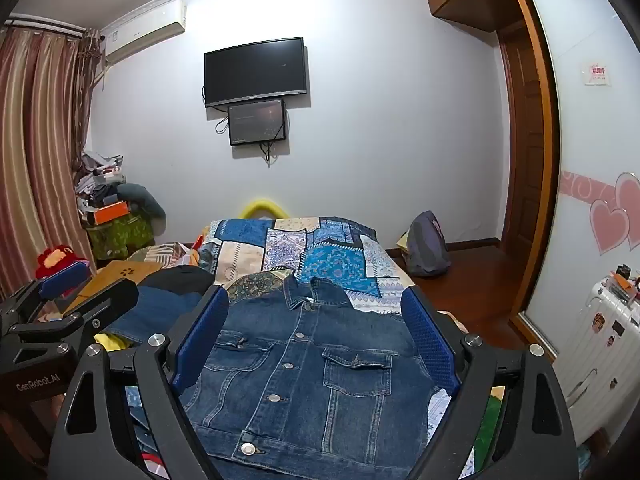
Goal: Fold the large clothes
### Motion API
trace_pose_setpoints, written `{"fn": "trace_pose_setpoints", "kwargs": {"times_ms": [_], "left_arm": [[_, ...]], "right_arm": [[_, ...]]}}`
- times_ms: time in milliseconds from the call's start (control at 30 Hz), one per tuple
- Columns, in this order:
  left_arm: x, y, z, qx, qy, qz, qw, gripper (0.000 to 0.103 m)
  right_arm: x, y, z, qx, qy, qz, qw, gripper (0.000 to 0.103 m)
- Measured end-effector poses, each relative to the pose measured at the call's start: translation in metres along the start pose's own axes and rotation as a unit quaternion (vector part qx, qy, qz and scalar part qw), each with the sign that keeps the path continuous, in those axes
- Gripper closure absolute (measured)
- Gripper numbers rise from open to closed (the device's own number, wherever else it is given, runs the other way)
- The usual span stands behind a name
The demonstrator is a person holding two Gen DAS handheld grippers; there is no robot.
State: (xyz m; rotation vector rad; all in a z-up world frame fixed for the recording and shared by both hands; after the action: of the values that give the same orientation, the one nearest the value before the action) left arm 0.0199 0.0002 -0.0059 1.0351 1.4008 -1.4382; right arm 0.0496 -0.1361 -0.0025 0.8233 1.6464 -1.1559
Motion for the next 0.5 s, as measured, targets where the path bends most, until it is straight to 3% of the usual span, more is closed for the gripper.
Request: {"fn": "trace_pose_setpoints", "kwargs": {"times_ms": [500], "left_arm": [[0.0009, 0.0015, -0.0009, -0.008, 0.006, 0.004, 0.9999, 0.000]], "right_arm": [[0.0018, 0.0012, -0.0003, -0.001, 0.002, -0.003, 1.000, 0.017]]}}
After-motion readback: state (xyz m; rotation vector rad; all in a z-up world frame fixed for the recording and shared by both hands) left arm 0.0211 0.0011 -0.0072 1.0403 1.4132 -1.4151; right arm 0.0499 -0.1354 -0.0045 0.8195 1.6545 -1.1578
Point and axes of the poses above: each gripper's, at about its wrist camera, not at the fingertips, and y roughly the way its jaws point, z to its right, x to its underside, the point moved 2 cm from there along y, roughly the way its jaws point, and after that the axes turned 3 degrees about y, right-handed, at the moved point
